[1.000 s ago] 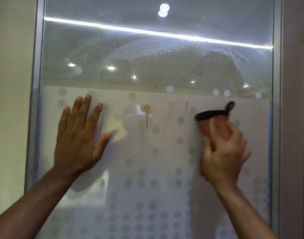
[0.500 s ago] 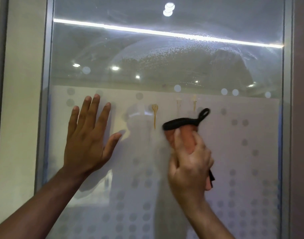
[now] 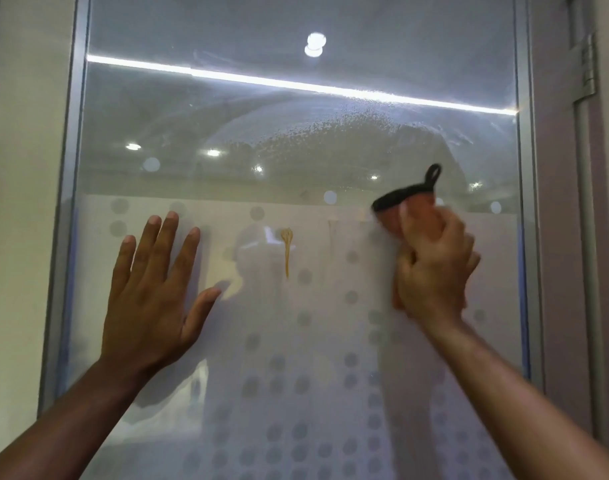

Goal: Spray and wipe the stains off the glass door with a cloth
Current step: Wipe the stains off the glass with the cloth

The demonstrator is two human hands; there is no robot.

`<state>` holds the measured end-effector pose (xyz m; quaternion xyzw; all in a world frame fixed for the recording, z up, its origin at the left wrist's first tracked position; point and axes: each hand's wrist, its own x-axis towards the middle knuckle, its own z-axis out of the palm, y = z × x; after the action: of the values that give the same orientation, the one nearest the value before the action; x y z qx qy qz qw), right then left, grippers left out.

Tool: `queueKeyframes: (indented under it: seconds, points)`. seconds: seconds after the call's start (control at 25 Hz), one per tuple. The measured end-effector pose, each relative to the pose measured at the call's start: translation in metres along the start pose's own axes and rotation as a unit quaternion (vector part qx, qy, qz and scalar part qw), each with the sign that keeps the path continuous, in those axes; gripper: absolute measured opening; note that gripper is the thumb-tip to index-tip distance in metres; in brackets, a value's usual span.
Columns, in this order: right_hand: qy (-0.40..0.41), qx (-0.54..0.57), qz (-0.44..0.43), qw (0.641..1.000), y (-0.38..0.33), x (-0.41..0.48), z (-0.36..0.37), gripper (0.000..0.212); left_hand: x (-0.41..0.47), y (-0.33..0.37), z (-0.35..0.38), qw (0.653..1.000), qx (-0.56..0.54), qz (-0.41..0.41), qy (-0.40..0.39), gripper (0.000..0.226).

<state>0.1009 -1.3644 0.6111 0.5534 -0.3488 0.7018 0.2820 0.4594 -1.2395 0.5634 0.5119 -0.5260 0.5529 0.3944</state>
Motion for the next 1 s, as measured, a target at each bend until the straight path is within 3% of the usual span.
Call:
queueKeyframes:
  seconds: [0.12,0.24,0.36,0.52,0.68,0.8,0.88,1.0]
  points:
    - [0.038,0.018,0.114,0.993,0.018,0.079,0.006,0.045,-0.001,0.000,0.001,1.000,0.001,0.002,-0.001,0.085]
    - [0.028,-0.005,0.140,0.990,-0.001,0.096,0.019,0.049,-0.001,0.000,0.003,1.000,0.005,0.001,-0.004,0.086]
    - [-0.002,0.032,0.005,0.999,-0.039,0.063,0.024,0.060,-0.001,-0.002,0.005,1.000,0.012,0.003,-0.004,0.086]
    - [-0.071,0.058,-0.177,0.980,-0.059,-0.010,0.012,0.058,-0.002,-0.002,0.005,1.000,0.013,0.006,0.000,0.085]
    - [-0.087,0.038,-0.246,0.965,-0.047,-0.087,0.000,0.054,-0.001,-0.001,0.004,1.000,0.006,0.008,-0.002,0.085]
    - [-0.074,-0.007,-0.282,0.957,-0.032,-0.081,0.002,0.052,0.000,-0.001,0.001,1.000,0.002,0.003,0.010,0.083]
    - [-0.048,-0.025,-0.254,0.966,-0.027,-0.046,0.004,0.050,0.005,-0.003,-0.003,1.000,0.008,0.006,0.019,0.082]
    - [-0.001,-0.024,-0.112,0.993,-0.017,0.024,0.004,0.056,0.018,-0.012,-0.008,0.999,0.028,0.013,0.029,0.081]
